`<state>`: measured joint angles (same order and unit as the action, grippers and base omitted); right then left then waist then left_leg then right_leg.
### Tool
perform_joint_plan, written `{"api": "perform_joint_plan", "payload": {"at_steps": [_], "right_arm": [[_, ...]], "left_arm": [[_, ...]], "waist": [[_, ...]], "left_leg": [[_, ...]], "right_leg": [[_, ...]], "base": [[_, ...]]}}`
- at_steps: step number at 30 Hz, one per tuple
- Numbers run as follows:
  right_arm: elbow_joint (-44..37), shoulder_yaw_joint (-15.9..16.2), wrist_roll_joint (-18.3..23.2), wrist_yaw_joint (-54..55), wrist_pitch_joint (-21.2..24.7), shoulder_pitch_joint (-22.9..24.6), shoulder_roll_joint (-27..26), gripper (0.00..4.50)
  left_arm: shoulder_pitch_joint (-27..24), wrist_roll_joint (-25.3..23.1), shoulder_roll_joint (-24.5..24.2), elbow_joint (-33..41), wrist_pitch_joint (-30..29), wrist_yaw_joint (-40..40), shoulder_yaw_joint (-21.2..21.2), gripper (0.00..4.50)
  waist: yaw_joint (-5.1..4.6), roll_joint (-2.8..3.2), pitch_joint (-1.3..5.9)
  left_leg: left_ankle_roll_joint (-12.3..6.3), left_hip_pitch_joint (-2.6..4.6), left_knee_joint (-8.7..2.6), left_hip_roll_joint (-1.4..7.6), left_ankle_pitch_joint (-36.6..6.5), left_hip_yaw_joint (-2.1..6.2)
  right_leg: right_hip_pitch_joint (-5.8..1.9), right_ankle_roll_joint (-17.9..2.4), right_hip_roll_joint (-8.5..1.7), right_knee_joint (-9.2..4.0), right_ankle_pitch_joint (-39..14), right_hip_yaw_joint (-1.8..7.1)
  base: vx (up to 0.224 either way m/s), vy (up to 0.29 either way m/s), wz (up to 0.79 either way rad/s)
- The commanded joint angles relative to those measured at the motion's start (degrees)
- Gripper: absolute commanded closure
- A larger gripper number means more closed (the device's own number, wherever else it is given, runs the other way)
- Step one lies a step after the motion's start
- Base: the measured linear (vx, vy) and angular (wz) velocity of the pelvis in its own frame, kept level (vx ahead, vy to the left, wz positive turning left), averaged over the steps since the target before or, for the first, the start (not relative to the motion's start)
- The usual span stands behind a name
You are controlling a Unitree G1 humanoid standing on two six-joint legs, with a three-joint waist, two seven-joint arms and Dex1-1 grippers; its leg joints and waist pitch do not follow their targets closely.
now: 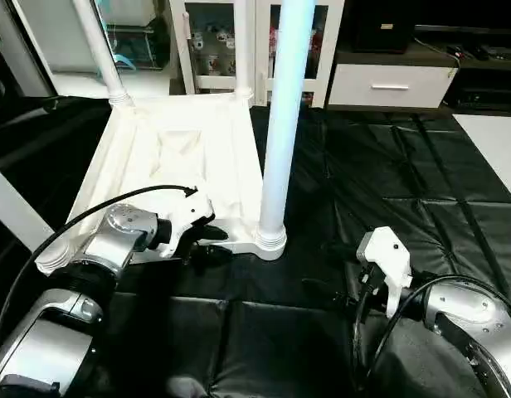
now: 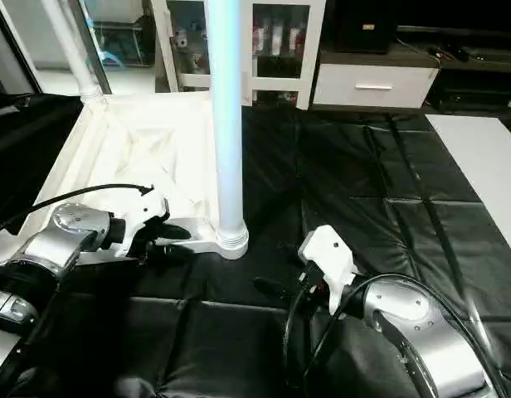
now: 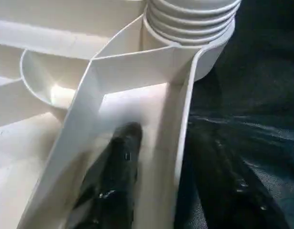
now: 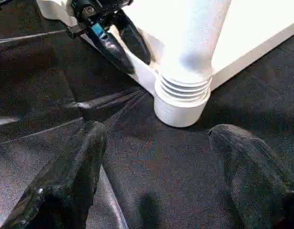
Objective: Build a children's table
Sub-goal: Rotate table base
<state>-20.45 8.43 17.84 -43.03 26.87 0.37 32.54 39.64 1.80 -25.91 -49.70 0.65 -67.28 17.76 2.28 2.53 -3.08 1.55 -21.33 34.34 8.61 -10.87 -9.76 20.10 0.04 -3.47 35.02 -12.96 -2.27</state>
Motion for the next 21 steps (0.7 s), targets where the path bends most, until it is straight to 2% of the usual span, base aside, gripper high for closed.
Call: {"api": "perform_joint_plan", "payload": {"at_steps": [1, 3, 9, 13, 16, 18, 21], "right_arm": [[-0.96, 0.01, -0.01, -0.6, -0.33, -0.43, 0.34, 0.74], [-1.01, 0.03, -0.01, -0.76, -0.4, -0.28, 0.45, 0.74], [-0.74, 0.09, -0.1, -1.22, -0.78, -0.09, 0.82, 0.74], [-0.12, 0.36, -0.38, -1.35, -0.98, -0.85, 0.82, 0.74], [0.09, 0.38, -0.46, -1.42, -1.15, -0.97, 0.79, 0.74], [0.18, 0.4, -0.56, -1.52, -1.16, -1.15, 0.71, 0.74], [0.38, 0.44, -0.64, -1.5, -1.2, -1.39, 0.55, 0.74]], "left_arm": [[0.54, -0.8, -0.61, -1.24, 0.15, -0.32, -0.45, 2.94], [0.54, -0.88, -0.83, -1.4, 0.24, -0.63, -0.4, 2.97], [0.18, -1.51, -1.99, -1.34, -0.27, -2.78, 0.12, 3.52], [-0.71, -4.1, -3.54, -1.88, 0.41, -3.99, 2.0, 3.83], [-1.08, -4.27, -3.76, -1.82, 0.49, -4.04, 2.14, 4.17], [-1.33, -4.02, -3.83, -1.59, 0.13, -4.45, 1.78, 4.19], [-1.5, -4.0, -3.89, -1.5, 0.06, -4.6, 1.71, 4.44]], "waist": [[0.22, -0.14, 2.99], [0.23, -0.09, 2.98], [0.17, -0.09, 2.98], [0.04, -0.12, 2.97], [-0.07, -0.16, 2.76], [-0.03, -0.18, 2.72], [-0.19, -0.22, 2.85]], "left_leg": [[-0.36, 1.25, -5.03, 5.03, -16.71, 2.1], [-0.41, 1.24, -5.05, 5.11, -16.37, 2.11], [-0.5, 1.2, -5.1, 5.09, -16.36, 2.09], [-0.55, 1.16, -5.13, 5.08, -16.09, 2.08], [-0.19, 1.32, -5.21, 5.1, -17.5, 2.07], [0.14, 1.37, -5.26, 5.11, -18.06, 2.08], [0.13, 1.09, -5.42, 5.16, -17.09, 2.2]], "right_leg": [[-0.94, -15.23, -5.96, -4.39, -9.43, 3.1], [-0.91, -15.35, -5.99, -4.33, -8.8, 3.12], [-0.94, -15.38, -6.04, -4.35, -8.82, 3.13], [-0.96, -15.39, -6.02, -4.31, -8.4, 3.14], [-0.77, -15.12, -6.05, -4.53, -11.11, 3.19], [-0.69, -14.92, -6.06, -4.66, -12.35, 3.25], [-0.91, -14.82, -5.96, -4.37, -10.45, 3.15]], "base": [[0.0, 0.0, 0.0], [0.0, 0.0, 0.0], [0.0, 0.0, 0.0], [0.0, 0.0, 0.0], [0.0, 0.0, 0.0], [0.0, 0.0, 0.0], [0.0, 0.0, 0.0]]}}
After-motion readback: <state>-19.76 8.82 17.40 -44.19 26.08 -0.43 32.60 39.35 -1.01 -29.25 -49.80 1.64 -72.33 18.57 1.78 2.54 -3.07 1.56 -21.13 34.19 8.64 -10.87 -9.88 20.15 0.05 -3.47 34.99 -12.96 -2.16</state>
